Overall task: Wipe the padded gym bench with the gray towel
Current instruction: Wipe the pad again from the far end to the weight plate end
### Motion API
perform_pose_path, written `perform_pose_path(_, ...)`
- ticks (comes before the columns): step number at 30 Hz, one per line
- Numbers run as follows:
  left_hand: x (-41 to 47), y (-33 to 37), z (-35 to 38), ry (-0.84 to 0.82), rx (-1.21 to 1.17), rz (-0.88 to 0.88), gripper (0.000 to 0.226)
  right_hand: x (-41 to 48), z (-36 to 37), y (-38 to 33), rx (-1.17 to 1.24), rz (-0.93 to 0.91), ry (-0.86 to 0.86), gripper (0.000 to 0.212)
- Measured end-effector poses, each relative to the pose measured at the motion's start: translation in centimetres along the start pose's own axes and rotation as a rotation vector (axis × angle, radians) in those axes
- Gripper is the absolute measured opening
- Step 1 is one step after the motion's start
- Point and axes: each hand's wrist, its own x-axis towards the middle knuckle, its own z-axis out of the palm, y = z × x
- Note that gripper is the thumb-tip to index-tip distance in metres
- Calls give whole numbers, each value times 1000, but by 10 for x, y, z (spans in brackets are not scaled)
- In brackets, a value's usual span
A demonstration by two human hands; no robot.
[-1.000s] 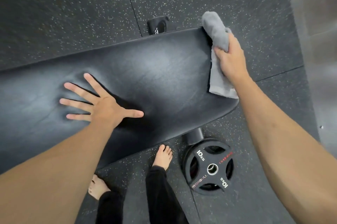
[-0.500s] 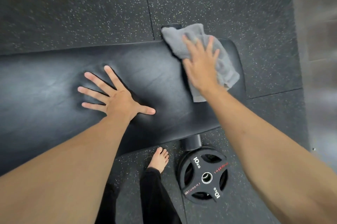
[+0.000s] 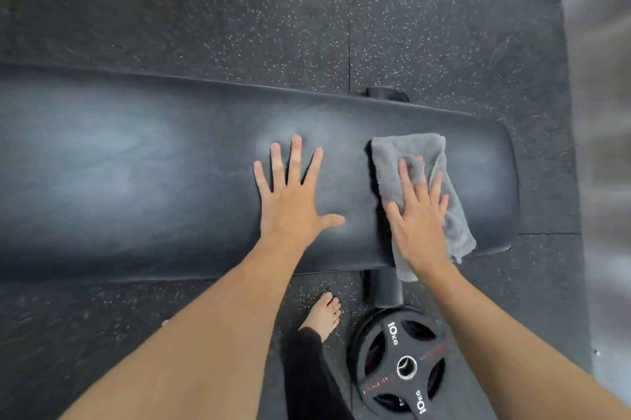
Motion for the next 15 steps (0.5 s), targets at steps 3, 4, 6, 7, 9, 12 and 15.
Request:
perform_pose_path(3, -27, -71, -16, 10, 54, -44, 126, -10, 24, -65, -9, -5, 11, 74)
perform_pose_path(4, -37, -98, -23, 18, 27, -132, 130, -15, 34, -93, -19, -56, -3, 74)
perform_pose_path(6, -59, -155, -39, 45, -67, -363, 139, -26, 59, -155, -52, -164, -44, 72)
perform_pose_path(7, -70, -184, -48, 60, -122, -487, 145, -32, 70, -187, -68, -193, -51, 70)
perform_pose_path(9, -90, -240, -64, 56, -241, -699, 154, -34, 90, -250, -64, -219, -51, 67)
perform_pose_path(12, -103, -293, -68, 13, -317, -773, 160, -19, 106, -324, -115, -381, -87, 66)
perform_pose_path(15, -101, -306, -56, 20, -352, -711, 161, 10, 104, -351, -157, -504, -115, 64)
